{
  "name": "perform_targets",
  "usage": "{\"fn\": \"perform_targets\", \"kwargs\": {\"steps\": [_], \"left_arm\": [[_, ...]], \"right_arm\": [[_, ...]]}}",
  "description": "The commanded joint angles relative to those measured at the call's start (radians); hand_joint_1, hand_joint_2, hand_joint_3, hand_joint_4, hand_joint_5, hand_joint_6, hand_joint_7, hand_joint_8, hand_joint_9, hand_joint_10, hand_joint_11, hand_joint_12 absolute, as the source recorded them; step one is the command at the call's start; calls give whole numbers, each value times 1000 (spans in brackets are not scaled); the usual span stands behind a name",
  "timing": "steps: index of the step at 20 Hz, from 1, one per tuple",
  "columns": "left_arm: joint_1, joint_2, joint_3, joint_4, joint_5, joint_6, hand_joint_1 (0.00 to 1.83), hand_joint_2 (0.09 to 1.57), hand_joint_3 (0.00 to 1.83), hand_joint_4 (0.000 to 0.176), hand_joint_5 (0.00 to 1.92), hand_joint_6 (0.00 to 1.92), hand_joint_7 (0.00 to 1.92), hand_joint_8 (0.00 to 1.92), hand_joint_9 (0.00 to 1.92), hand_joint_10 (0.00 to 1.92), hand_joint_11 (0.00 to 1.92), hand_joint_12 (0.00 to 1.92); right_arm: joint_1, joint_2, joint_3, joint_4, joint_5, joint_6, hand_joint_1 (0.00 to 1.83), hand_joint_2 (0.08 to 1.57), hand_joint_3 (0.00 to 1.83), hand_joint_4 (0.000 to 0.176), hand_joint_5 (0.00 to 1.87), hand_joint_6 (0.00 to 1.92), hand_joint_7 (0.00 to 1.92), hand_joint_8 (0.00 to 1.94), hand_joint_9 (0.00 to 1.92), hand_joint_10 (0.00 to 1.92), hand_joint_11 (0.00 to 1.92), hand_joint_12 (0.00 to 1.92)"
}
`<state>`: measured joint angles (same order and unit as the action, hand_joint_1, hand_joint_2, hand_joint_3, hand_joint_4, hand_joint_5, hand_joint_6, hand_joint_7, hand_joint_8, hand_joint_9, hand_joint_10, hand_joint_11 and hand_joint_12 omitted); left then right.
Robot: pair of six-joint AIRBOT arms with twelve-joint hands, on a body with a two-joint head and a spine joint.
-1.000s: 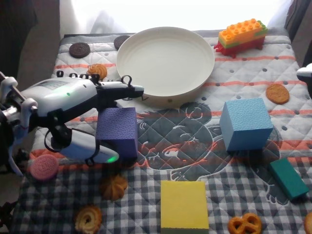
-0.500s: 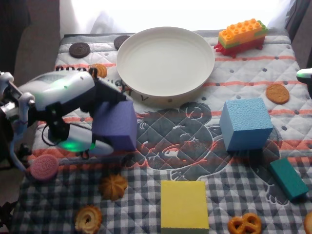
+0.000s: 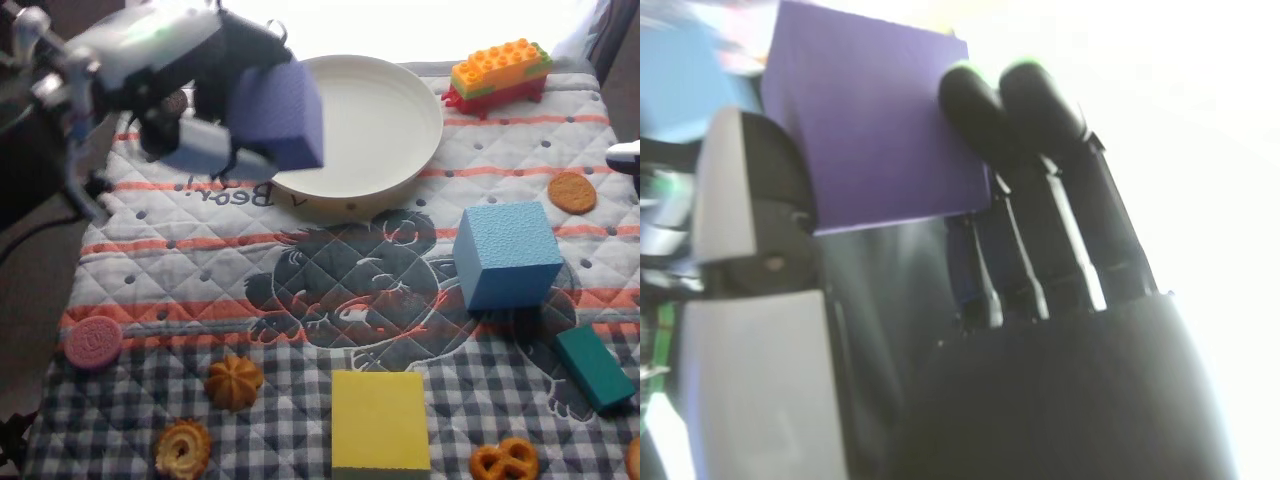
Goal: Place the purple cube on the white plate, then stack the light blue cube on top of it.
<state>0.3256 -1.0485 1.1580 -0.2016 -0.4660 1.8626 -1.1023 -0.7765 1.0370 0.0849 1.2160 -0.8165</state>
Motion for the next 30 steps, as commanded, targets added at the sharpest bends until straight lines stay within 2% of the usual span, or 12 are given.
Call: {"fn": "perform_targets", "kwargs": {"steps": [1,5,8,10,13,15,16,21,23,26,28,30], "left_arm": [[-31,-20,29,6,-54,-2,1233,1098,0,3,966,974,1064,916,1110,708,902,1184],[-107,-147,176,-17,83,-2,1279,1080,0,0,964,913,1130,823,1157,689,1022,923],[-117,-271,323,-51,166,1,1242,1101,0,0,961,919,1061,973,1165,606,1022,1074],[-122,-319,384,-61,196,2,1240,1149,0,0,912,902,933,1277,996,1031,926,1390],[-125,-356,434,-66,235,2,1231,1147,0,0,906,937,938,1239,971,919,832,1309],[-118,-370,454,-66,259,14,1235,1187,0,0,882,864,833,1484,773,1500,752,1708],[-114,-374,460,-68,268,22,1229,1192,1,0,881,890,807,1502,678,1468,700,1677],[-97,-387,461,-317,277,340,1016,1210,1,5,784,1282,494,1038,439,1359,405,1636],[-90,-389,460,-331,270,340,937,1054,0,18,616,153,375,960,337,1301,280,1575],[-83,-387,450,-335,253,340,828,977,0,97,473,2,413,531,293,1055,46,1474],[-80,-376,433,-335,239,340,739,943,0,137,305,0,445,73,349,434,1,1159],[-80,-367,419,-333,228,341,691,936,0,174,173,0,392,2,401,142,0,1095]], "right_arm": [[6,-2,8,25,117,1,705,1282,0,0,507,0,606,1,631,2,592,94],[10,-11,14,24,116,2,753,1275,0,0,503,1,589,0,615,0,582,96],[13,-13,18,20,114,5,756,1273,0,0,509,3,597,3,623,3,620,118],[14,-15,20,19,114,5,762,1279,1,0,471,0,616,6,660,12,631,132],[18,-22,26,13,114,6,738,1285,3,3,468,0,623,6,650,5,606,122],[19,-24,28,11,114,9,732,1292,3,12,453,0,610,3,649,3,606,118],[19,-24,28,10,114,9,740,1293,2,20,450,0,613,3,651,2,606,115],[19,-24,28,10,114,9,789,1284,0,11,458,3,634,5,679,7,650,122],[19,-25,28,10,114,9,790,1287,0,7,461,2,623,0,669,1,644,109],[19,-27,28,10,114,9,756,1282,0,0,477,6,634,5,677,6,639,98],[19,-28,28,10,114,10,733,1284,0,0,481,5,635,3,681,5,646,94],[19,-28,28,10,114,10,716,1291,3,0,473,0,622,0,666,0,630,82]]}}
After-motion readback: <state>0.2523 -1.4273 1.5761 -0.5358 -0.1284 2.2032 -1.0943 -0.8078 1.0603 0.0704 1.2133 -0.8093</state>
